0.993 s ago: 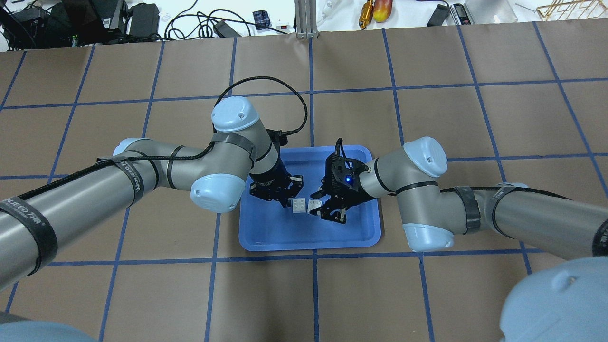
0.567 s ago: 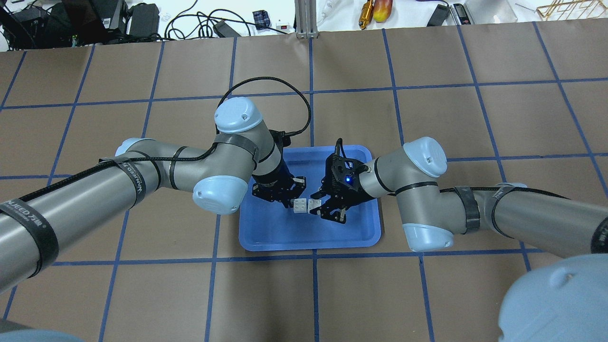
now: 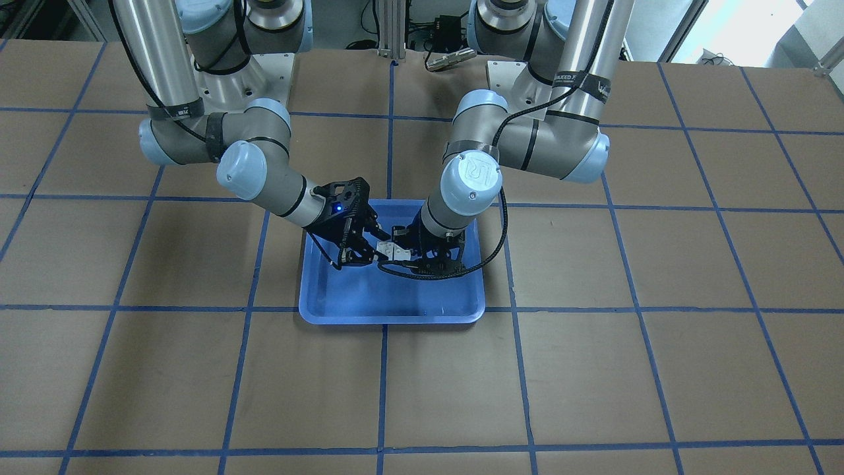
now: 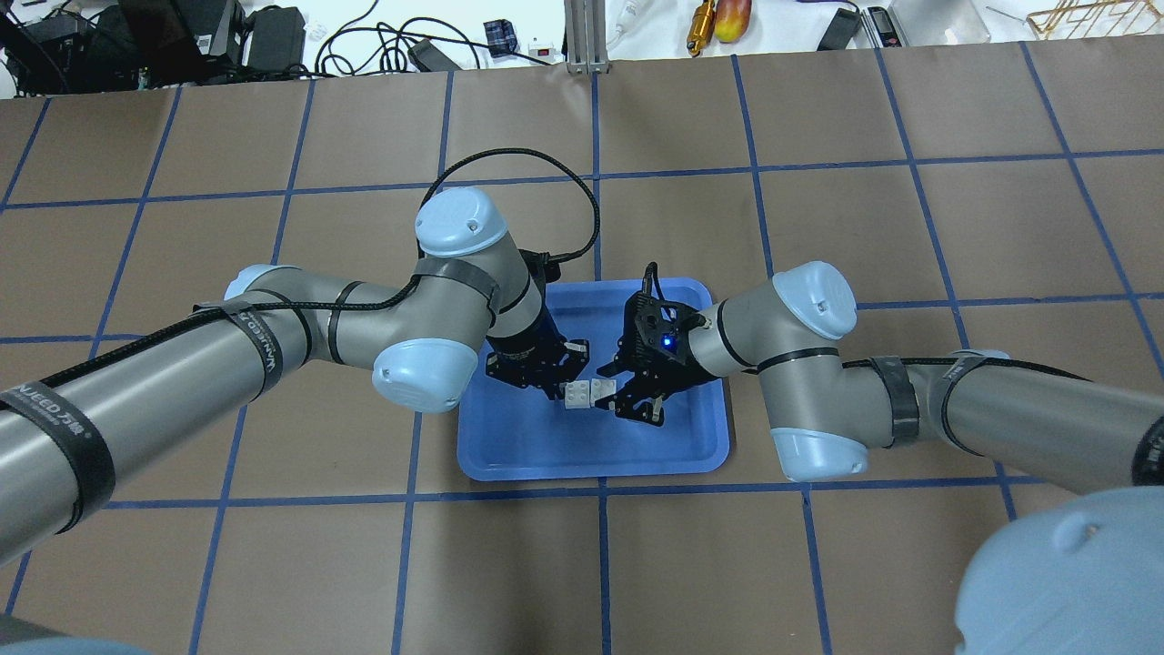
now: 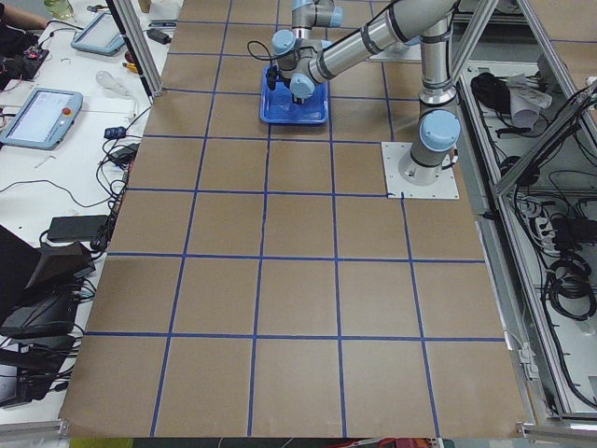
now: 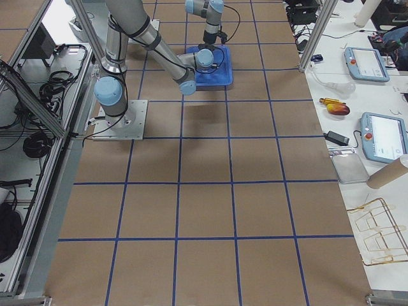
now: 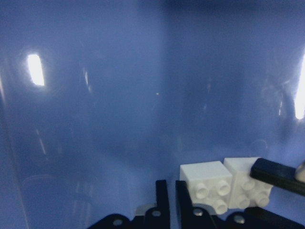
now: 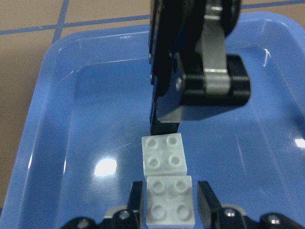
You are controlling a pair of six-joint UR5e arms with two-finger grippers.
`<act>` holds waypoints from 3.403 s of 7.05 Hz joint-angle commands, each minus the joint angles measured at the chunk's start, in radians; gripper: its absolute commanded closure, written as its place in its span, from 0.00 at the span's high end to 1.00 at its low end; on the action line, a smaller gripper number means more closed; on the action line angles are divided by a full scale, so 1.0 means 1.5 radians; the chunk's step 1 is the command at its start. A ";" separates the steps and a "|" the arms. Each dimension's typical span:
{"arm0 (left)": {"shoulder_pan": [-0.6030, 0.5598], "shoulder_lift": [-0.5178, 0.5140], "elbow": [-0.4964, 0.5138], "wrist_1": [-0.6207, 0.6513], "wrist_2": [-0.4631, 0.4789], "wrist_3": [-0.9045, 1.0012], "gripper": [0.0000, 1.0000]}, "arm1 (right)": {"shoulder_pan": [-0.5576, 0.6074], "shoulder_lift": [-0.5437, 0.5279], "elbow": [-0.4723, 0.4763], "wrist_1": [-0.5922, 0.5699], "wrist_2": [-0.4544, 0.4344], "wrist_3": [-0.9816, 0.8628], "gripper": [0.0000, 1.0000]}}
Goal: Assemble white blocks and place on blue tray
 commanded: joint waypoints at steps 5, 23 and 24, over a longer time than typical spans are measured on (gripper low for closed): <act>0.000 -0.002 0.002 0.000 -0.019 -0.007 0.20 | -0.001 -0.180 -0.047 0.120 -0.134 0.088 1.00; 0.219 0.304 0.286 -0.475 0.139 0.224 1.00 | -0.077 -0.333 -0.482 0.876 -0.480 0.799 1.00; 0.221 0.308 0.280 -0.480 0.140 0.225 1.00 | -0.076 -0.350 -0.479 0.864 -0.473 0.798 1.00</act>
